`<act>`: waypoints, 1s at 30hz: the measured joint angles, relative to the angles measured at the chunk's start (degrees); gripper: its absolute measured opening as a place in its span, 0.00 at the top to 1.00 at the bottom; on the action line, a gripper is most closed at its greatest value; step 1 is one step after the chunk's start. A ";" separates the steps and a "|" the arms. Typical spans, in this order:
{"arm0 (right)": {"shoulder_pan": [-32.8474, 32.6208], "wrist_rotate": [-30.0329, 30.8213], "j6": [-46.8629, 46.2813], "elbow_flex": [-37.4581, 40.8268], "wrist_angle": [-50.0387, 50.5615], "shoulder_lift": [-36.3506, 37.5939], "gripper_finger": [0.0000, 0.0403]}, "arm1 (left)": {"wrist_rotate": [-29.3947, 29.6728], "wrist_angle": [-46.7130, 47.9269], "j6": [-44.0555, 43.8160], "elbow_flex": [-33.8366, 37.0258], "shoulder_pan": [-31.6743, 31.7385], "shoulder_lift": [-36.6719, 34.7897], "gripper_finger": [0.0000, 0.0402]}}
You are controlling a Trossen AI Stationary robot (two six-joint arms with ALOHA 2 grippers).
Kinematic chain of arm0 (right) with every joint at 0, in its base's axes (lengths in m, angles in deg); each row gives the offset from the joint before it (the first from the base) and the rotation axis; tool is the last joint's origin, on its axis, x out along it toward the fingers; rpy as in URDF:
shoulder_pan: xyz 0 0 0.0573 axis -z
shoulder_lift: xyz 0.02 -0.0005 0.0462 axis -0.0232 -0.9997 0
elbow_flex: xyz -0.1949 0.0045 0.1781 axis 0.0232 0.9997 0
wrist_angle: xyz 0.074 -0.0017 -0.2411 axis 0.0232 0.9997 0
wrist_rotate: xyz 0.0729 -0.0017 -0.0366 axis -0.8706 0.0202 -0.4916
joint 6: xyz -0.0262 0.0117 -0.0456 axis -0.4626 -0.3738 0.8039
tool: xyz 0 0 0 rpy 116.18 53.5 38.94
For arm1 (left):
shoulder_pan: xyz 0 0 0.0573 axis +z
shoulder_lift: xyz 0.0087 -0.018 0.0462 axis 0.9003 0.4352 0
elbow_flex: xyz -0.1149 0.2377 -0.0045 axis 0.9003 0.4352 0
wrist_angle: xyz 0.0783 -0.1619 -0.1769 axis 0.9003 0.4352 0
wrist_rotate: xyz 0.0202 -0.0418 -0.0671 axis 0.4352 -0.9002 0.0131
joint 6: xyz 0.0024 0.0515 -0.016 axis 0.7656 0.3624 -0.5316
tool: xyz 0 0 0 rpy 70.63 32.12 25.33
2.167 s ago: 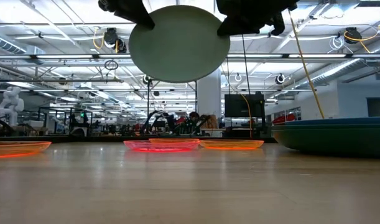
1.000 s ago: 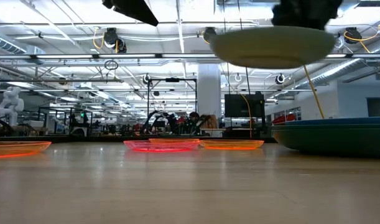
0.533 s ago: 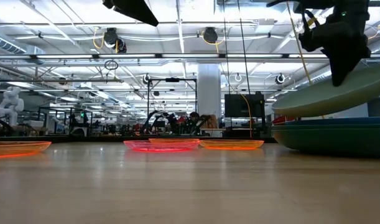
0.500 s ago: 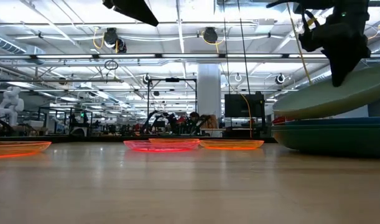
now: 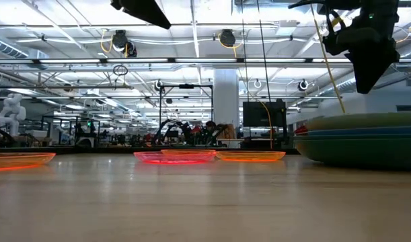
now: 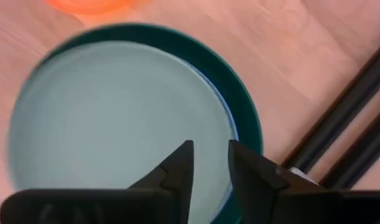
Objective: Stack plastic plates
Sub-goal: Stack the pink plate on top of the light green plate
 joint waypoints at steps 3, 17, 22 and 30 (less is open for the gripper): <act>-1.20 -0.04 0.25 0.00 -4.70 0.01 0.75 | -0.42 1.56 -1.17 0.00 0.00 0.00 0.46; -15.33 12.20 18.25 2.25 -37.23 0.02 0.75 | -14.28 14.80 -14.83 0.02 -0.51 0.00 0.46; -18.89 11.73 30.20 8.40 -53.58 0.18 0.75 | -15.50 16.67 -21.42 0.02 -2.44 0.02 0.46; -22.35 11.54 41.12 18.97 -68.98 6.81 0.75 | -15.53 16.78 -28.16 0.02 -7.21 0.11 0.46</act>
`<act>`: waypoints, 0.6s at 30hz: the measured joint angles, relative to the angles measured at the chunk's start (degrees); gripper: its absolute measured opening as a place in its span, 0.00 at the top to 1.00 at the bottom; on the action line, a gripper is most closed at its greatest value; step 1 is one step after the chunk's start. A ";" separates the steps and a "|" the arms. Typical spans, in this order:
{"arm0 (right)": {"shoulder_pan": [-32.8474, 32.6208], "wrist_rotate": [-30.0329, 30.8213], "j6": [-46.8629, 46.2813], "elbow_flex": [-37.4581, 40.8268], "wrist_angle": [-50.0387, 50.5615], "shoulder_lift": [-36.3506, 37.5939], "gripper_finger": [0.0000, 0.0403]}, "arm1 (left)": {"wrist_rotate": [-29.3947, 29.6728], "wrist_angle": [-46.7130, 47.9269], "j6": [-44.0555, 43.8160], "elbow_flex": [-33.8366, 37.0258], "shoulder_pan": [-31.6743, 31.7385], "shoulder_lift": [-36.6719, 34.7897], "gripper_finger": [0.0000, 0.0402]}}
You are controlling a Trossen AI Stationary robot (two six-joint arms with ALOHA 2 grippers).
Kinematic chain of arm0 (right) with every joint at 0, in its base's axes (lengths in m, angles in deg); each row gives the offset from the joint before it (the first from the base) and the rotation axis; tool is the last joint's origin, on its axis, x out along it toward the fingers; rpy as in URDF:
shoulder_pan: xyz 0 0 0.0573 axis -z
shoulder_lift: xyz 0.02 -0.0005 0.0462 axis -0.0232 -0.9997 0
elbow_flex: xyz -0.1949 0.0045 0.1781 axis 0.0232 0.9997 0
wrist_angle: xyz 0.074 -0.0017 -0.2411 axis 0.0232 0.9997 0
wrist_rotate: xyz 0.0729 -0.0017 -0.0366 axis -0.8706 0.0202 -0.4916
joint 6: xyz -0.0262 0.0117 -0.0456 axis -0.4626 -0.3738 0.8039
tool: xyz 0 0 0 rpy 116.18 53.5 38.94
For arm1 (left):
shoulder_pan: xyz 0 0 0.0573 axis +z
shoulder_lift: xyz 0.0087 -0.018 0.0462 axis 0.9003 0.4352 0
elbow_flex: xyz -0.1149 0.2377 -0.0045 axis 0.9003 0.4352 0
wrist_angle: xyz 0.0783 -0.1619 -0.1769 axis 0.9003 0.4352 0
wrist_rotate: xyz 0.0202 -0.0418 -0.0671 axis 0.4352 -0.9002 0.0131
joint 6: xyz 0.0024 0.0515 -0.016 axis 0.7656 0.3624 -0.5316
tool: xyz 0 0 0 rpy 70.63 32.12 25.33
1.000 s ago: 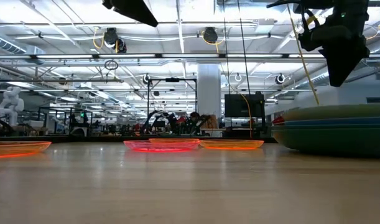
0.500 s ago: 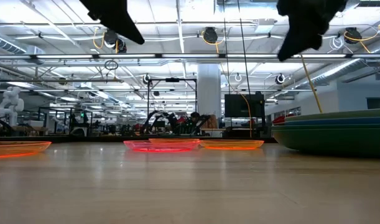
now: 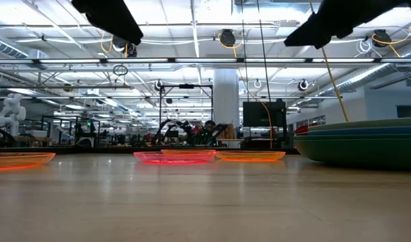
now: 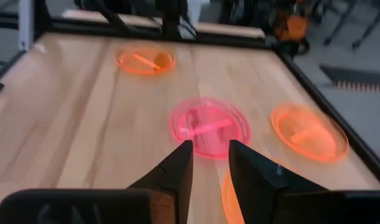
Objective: Stack plastic plates
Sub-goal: Stack the pink plate on top of the light green plate
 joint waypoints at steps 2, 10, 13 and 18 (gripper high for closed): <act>-0.49 0.00 1.79 2.92 -3.42 2.91 0.75 | 0.01 -0.16 -1.37 0.00 -0.63 0.00 0.46; -0.57 -0.61 4.35 8.14 -6.10 13.25 0.75 | 1.12 -0.32 -7.25 0.00 -0.49 0.08 0.46; -0.57 -2.99 5.08 8.80 -5.87 15.59 0.75 | 2.51 -0.89 -8.55 0.00 0.33 1.00 0.46; -0.57 -3.28 5.69 9.30 -4.35 17.77 0.75 | 2.87 -2.57 -8.77 0.03 2.50 4.15 0.46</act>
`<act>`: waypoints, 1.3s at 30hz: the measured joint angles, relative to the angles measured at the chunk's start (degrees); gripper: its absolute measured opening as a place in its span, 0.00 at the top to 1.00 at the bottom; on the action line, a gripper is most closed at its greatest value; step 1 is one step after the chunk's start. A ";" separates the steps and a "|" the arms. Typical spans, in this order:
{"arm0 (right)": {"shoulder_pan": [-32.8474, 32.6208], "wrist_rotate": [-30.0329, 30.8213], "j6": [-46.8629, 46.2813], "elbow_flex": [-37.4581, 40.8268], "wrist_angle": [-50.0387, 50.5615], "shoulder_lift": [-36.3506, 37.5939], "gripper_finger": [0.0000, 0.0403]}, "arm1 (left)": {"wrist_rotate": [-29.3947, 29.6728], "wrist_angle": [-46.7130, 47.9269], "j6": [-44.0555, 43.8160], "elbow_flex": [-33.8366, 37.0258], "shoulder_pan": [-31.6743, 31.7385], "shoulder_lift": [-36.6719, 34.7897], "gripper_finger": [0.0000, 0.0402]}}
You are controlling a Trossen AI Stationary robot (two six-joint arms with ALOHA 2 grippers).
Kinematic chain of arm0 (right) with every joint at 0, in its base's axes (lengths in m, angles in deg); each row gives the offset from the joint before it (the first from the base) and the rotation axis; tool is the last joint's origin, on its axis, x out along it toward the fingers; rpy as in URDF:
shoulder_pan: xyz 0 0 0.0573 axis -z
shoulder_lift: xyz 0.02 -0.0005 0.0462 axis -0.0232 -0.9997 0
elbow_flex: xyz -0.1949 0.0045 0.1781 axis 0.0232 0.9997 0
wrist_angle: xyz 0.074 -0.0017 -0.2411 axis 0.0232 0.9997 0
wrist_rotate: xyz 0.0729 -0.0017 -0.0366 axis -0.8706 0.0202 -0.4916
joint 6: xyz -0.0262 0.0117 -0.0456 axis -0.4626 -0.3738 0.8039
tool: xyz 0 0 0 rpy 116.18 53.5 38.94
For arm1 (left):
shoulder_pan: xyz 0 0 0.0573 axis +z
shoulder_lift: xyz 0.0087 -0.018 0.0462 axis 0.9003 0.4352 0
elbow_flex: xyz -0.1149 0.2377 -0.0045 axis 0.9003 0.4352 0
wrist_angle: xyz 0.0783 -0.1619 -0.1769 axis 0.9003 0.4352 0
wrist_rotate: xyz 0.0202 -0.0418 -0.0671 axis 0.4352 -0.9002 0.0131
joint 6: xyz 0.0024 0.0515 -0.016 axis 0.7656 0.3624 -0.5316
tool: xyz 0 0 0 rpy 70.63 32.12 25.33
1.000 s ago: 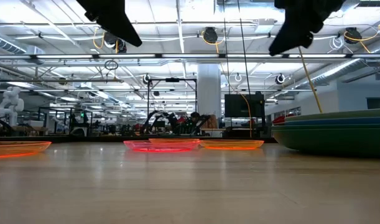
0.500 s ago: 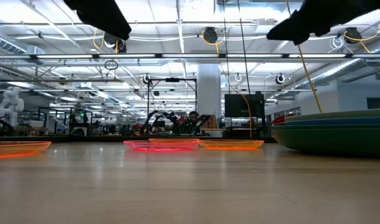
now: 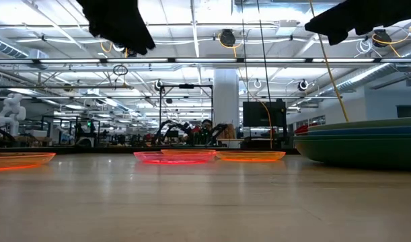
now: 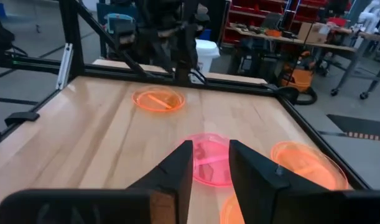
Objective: Stack plastic plates
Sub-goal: Stack the pink plate on top of the light green plate
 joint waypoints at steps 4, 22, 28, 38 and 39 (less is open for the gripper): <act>0.00 0.00 0.20 0.02 1.80 0.88 0.75 | -1.15 -3.42 2.22 0.02 2.36 3.55 0.46; 0.00 0.00 1.16 0.02 2.26 1.41 0.75 | -17.18 -16.64 14.60 0.00 11.64 22.80 0.46; 0.00 0.00 1.15 0.02 2.53 1.41 0.75 | -17.31 -16.82 16.05 0.00 12.18 26.07 0.46; 0.00 0.17 0.75 0.02 2.66 1.41 0.75 | -17.26 -16.85 16.59 -0.16 12.82 28.18 0.46; 0.00 0.19 0.75 0.02 2.66 1.41 0.75 | -17.27 -16.85 16.62 -0.16 12.88 28.18 0.46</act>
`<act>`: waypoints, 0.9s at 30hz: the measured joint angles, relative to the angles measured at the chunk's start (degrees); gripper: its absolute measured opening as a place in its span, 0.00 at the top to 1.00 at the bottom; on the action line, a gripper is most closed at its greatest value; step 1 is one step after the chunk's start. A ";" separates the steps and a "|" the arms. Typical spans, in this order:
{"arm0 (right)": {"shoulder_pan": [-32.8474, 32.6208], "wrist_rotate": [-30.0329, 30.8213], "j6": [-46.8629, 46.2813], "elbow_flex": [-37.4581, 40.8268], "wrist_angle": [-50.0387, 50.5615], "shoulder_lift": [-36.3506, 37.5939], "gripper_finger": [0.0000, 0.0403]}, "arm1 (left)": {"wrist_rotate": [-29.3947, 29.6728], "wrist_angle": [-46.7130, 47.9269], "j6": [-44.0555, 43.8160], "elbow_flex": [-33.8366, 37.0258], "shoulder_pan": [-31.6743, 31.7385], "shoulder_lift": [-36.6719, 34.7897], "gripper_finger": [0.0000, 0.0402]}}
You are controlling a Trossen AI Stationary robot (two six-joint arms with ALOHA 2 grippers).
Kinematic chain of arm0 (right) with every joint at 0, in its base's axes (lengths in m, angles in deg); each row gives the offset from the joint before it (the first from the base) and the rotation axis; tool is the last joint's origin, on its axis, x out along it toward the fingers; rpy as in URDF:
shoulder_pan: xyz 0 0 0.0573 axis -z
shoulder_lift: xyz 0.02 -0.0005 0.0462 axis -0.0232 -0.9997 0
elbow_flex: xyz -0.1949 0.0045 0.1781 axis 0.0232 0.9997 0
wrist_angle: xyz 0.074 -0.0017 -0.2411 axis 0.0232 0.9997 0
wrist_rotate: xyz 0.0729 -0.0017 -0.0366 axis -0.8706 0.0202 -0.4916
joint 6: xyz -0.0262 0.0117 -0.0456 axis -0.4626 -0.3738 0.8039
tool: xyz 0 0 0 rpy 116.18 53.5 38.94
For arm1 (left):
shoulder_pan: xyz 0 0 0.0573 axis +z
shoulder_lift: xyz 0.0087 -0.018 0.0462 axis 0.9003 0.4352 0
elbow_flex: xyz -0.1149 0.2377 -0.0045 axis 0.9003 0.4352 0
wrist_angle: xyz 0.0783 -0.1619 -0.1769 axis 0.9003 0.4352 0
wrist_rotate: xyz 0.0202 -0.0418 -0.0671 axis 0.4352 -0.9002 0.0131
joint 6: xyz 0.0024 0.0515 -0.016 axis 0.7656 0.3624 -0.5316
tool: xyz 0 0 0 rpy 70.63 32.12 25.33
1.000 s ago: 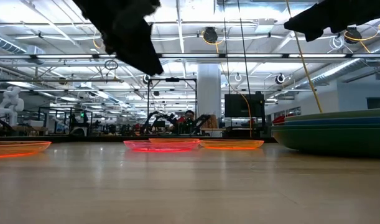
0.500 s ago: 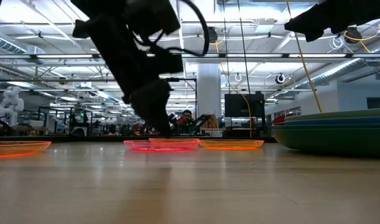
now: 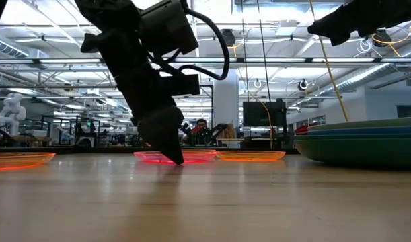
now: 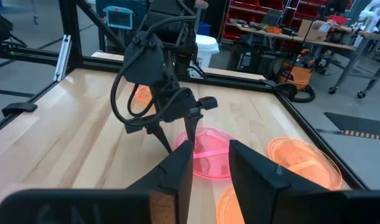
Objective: Stack plastic plates
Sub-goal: Stack the pink plate on top of the light green plate
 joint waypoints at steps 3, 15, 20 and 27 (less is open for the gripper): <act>0.00 0.01 -0.02 0.00 0.00 0.00 0.75 | 0.00 -0.01 0.38 0.00 0.09 0.01 0.46; 0.00 0.03 -0.02 0.00 0.02 0.00 0.75 | -0.24 0.04 1.16 0.02 -0.22 0.25 0.69; 0.00 0.03 -0.02 0.00 0.04 0.00 0.75 | 0.39 0.24 1.47 0.07 -1.22 0.31 0.80; 0.02 0.16 -0.03 0.00 0.15 -0.02 0.75 | 0.84 1.01 1.50 0.22 -2.21 -0.04 0.91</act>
